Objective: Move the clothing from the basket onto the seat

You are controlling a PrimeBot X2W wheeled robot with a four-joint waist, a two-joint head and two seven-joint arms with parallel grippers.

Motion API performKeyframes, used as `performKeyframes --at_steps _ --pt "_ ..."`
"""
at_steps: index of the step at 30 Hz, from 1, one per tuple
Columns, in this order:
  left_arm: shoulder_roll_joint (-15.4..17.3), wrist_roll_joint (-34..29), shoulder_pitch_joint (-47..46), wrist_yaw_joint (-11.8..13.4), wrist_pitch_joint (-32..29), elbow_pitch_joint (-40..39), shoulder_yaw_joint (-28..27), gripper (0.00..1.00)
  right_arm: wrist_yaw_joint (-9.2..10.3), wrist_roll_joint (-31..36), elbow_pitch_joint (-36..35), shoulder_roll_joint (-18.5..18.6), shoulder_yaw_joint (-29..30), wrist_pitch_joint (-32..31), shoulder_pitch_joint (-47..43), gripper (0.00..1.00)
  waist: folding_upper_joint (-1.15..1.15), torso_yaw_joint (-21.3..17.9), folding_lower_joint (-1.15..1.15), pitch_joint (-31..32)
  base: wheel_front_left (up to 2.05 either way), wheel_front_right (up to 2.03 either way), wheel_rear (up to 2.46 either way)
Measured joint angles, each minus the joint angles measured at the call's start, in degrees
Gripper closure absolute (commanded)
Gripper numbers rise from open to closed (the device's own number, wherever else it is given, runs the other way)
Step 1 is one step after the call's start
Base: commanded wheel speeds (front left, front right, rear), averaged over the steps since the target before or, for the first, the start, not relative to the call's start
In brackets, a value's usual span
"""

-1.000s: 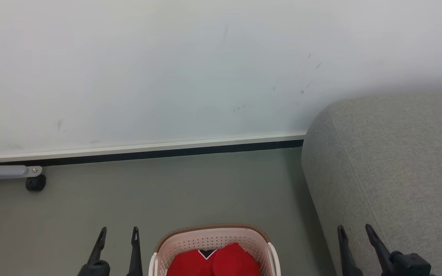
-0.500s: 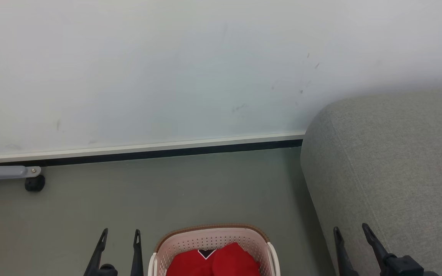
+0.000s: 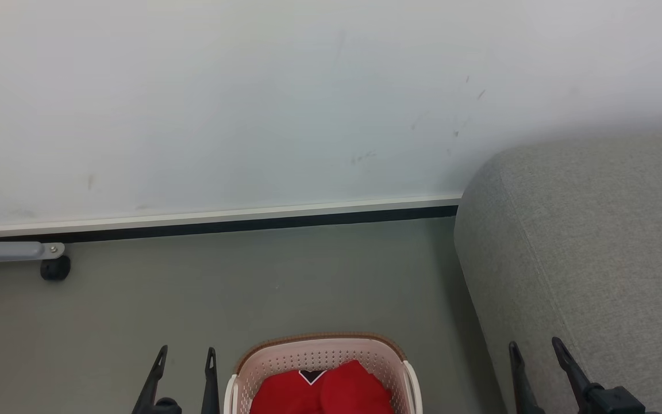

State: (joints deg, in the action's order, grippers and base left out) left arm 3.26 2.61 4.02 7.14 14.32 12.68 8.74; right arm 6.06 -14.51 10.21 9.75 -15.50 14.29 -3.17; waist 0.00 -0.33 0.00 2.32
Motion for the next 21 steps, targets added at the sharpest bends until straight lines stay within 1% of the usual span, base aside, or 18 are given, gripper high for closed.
performKeyframes --at_steps 6,12,21 --pt "-0.05 0.0 -0.32 0.0 0.0 0.08 0.75 0.0 0.01 0.0 -0.54 0.12 0.67 0.0 -0.2 0.0 0.0 0.07 0.0 -0.93 0.0 0.0 0.0" --pt "-0.12 0.78 -2.91 -0.07 0.0 1.18 0.99 0.0 0.01 -0.03 -1.41 0.11 1.53 0.0 -0.21 0.0 0.0 -0.02 0.0 -2.59 0.0 0.0 0.0" --pt "-0.19 0.47 -7.39 -0.68 0.0 5.38 4.41 0.0 -0.02 -0.01 -4.26 0.6 2.59 0.01 1.97 0.0 0.0 -0.73 0.0 -7.95 0.0 0.0 0.0"
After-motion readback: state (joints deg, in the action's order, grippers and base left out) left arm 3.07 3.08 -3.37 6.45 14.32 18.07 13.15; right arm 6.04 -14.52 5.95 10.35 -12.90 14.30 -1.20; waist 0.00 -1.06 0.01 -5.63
